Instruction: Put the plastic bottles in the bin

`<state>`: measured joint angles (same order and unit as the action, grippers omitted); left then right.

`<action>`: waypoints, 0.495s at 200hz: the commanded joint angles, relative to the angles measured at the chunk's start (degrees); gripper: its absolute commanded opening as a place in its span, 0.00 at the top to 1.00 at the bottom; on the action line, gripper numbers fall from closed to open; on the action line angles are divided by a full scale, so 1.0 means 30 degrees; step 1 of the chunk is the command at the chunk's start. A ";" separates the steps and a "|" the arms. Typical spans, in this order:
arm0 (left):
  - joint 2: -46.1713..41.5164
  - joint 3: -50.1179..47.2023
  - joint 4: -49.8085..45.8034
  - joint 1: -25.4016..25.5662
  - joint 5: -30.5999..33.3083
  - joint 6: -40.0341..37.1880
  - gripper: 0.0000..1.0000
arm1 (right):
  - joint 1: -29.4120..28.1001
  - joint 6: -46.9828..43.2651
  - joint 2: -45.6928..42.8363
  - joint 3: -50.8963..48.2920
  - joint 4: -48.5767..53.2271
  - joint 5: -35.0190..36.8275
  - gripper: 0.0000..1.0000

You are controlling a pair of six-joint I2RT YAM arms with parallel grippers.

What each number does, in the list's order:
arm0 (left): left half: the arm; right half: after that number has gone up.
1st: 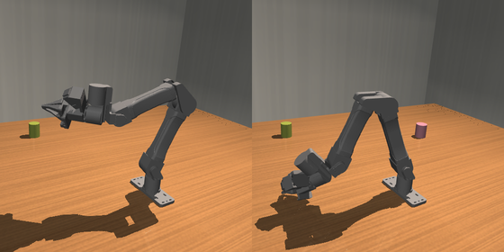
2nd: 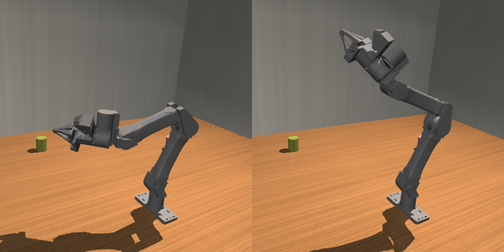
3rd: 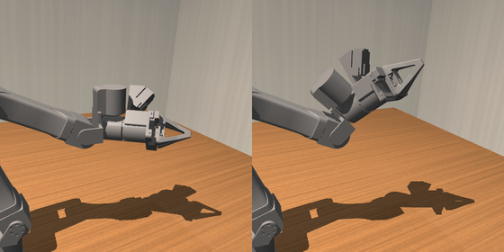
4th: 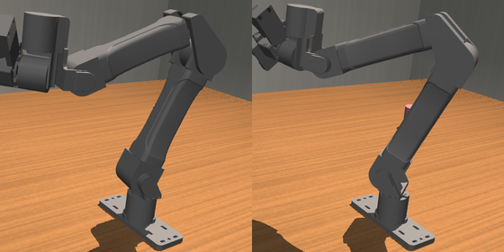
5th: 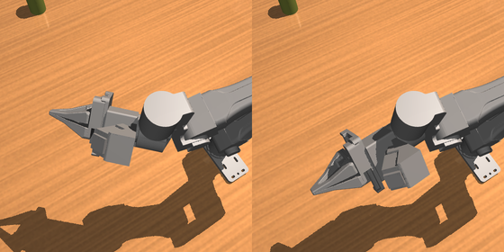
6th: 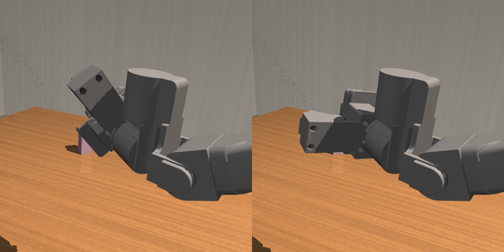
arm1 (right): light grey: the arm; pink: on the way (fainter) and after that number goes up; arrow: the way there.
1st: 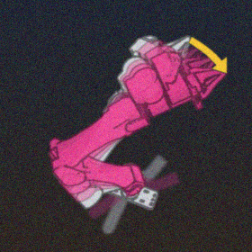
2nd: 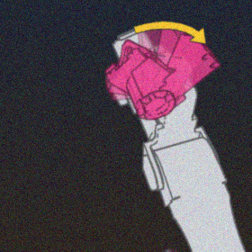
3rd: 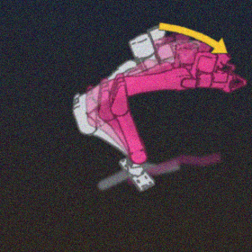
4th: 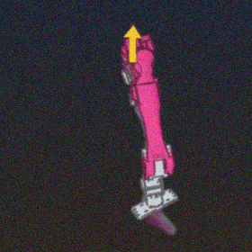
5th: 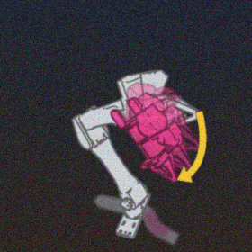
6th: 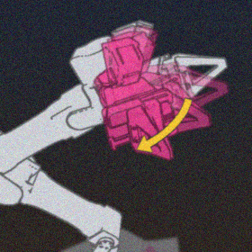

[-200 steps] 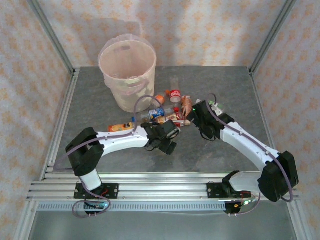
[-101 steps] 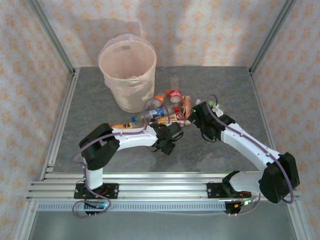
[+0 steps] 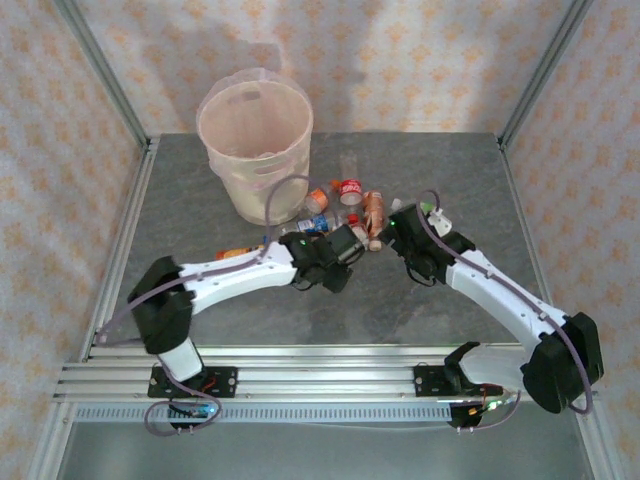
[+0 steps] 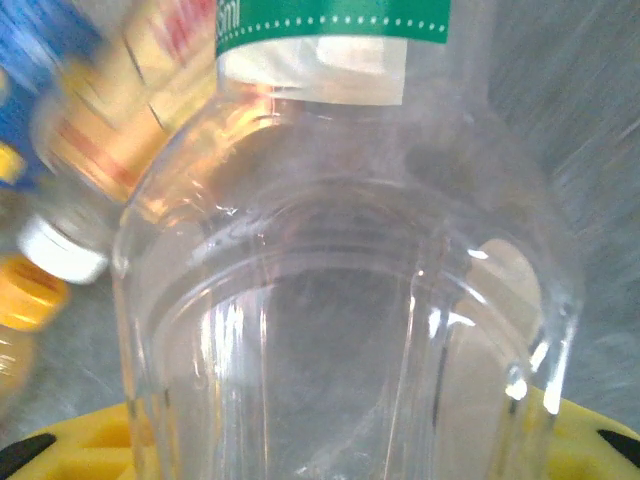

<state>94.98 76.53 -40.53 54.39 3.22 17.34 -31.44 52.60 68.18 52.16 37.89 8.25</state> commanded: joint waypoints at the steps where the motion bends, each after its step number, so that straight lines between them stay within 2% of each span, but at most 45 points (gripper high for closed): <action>1: -0.1859 0.2289 -0.0950 -0.0010 0.1578 -0.1403 0.56 | 0.0080 -0.0314 -0.0824 -0.0321 0.0766 0.1185 0.01; 29: -0.2275 0.5352 -0.1576 -0.1122 0.2284 -0.2806 0.56 | 0.0080 -0.0508 -0.1025 -0.0395 0.0786 0.1296 0.01; 99: -0.0441 1.1868 -0.1761 -0.6503 0.2988 -0.5393 0.56 | 0.0080 -0.0720 -0.1048 -0.0454 0.0547 0.1086 0.01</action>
<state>90.76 105.49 -43.53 38.74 9.93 5.96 -31.44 51.53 65.80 51.68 38.39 9.50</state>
